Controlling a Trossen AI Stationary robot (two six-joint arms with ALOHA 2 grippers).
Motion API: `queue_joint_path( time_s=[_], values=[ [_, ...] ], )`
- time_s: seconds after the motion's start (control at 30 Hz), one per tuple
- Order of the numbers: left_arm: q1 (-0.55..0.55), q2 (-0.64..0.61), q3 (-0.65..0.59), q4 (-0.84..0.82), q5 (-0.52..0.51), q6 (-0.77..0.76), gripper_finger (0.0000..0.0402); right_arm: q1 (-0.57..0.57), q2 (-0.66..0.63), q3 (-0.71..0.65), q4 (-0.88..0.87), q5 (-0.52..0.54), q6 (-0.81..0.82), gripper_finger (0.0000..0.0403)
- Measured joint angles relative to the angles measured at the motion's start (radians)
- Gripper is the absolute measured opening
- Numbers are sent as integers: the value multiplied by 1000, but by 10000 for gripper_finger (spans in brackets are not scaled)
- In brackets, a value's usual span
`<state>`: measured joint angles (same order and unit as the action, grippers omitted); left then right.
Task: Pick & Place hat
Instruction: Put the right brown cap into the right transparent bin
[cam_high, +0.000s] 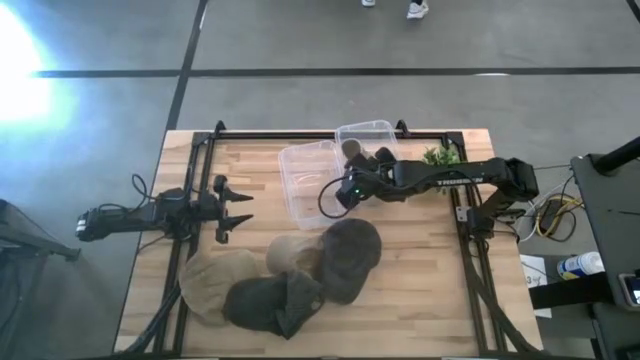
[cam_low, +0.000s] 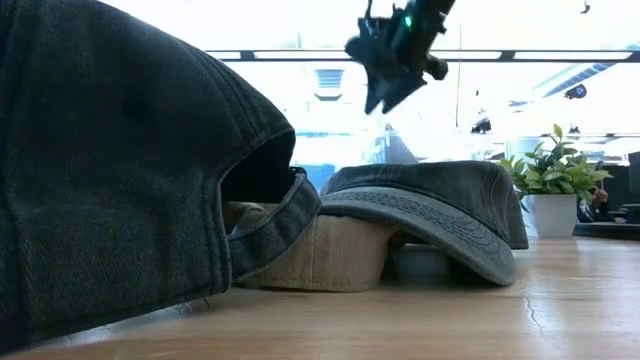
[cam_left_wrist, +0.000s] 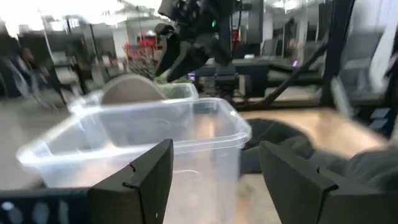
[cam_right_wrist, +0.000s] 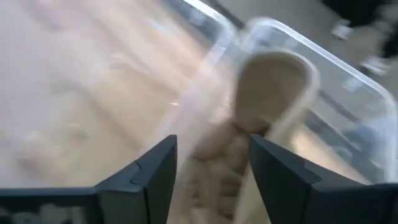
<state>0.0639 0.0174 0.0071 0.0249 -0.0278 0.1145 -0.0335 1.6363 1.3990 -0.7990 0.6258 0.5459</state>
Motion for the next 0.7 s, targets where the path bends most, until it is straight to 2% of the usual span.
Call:
queue_joint_path(
  time_s=[0.1, 0.2, 0.33, 0.4, 0.47, 0.57, 0.7],
  values=[
    [0, 0, 0, 0, 0, 93, 231, 28, -14, 39, -14, -22, -30, 204],
    [0, 0, 0, 0, 0, 84, 231, 43, -39, 61, -14, -44, -56, 205],
    [0, 1, 0, 1, 1, 37, 231, 39, -58, 65, -20, -249, -30, 205],
    [-2, 2, 0, 16, 36, -149, 231, 40, -58, 64, -38, -344, 35, 205],
    [-2, 2, 1, 32, 104, -485, 231, 41, -57, 64, -81, -437, 100, 205],
    [-2, 4, 5, 29, 119, -900, 231, 57, -50, 60, -129, -516, 160, 205],
    [-2, 5, 9, 35, 114, -1163, 231, 95, -50, 45, -137, -528, 203, 205]
  ],
)
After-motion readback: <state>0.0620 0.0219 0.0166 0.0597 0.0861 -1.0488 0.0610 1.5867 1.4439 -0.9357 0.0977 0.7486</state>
